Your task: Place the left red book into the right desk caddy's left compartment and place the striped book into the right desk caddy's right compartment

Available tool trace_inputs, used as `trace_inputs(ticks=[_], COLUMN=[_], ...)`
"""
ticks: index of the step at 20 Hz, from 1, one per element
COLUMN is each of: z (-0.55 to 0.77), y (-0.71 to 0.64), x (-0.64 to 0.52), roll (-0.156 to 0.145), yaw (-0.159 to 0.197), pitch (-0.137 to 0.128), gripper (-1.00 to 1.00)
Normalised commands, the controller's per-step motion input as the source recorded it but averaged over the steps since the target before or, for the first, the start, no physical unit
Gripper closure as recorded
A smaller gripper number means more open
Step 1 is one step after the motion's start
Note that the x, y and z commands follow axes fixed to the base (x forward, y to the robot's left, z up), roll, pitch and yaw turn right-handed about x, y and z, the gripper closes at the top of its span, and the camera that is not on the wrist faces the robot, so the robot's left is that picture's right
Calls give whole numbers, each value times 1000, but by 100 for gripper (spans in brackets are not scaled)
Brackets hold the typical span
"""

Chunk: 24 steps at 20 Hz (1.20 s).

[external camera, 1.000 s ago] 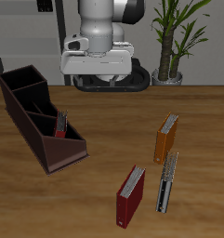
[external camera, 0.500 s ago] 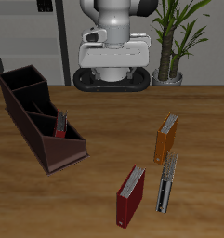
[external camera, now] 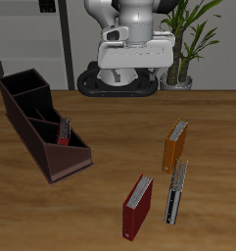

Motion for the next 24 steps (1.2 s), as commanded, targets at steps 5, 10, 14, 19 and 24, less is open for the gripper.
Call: trace_inputs(ticks=[5, 10, 14, 19, 24], z=[60, 8, 61, -7, 30], y=[347, 181, 60, 260, 309], x=[151, 192, 192, 245, 154], roll=[33, -15, -37, -7, 18], yaw=[10, -19, -32, -12, 4], pitch=[-3, 7, 0, 0, -1], gripper=[-100, -100, -100, -100, -100])
